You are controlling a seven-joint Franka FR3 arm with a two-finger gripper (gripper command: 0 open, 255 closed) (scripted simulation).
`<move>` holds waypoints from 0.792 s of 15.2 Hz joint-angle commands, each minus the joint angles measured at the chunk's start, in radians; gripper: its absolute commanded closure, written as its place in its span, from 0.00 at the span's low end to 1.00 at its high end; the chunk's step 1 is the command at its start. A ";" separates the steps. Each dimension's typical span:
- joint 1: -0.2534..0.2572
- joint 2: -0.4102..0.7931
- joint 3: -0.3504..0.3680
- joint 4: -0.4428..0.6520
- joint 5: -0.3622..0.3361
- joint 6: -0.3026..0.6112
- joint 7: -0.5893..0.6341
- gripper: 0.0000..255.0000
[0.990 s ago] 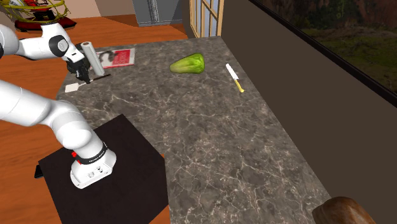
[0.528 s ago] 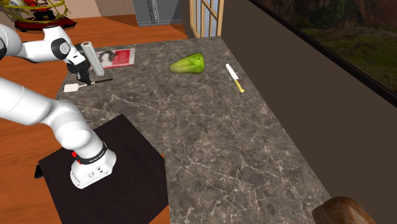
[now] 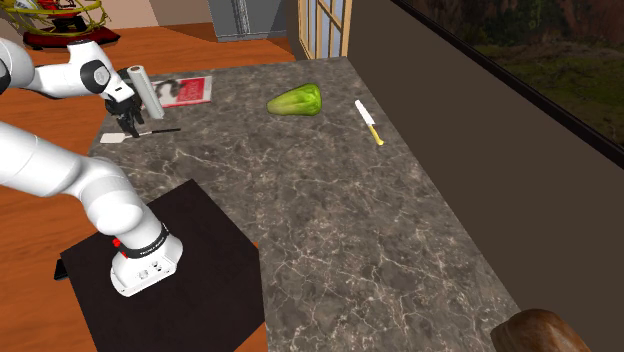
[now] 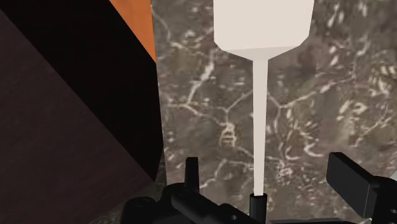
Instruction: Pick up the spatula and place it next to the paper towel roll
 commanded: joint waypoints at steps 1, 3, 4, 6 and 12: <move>0.024 -0.023 -0.035 0.017 0.006 -0.040 -0.007 0.00; 0.060 -0.061 -0.094 0.054 0.011 -0.118 -0.017 0.00; 0.071 -0.074 -0.115 0.070 0.012 -0.148 -0.020 0.00; 0.071 -0.075 -0.115 0.070 0.012 -0.148 -0.020 0.00; 0.071 -0.074 -0.115 0.070 0.012 -0.148 -0.020 0.00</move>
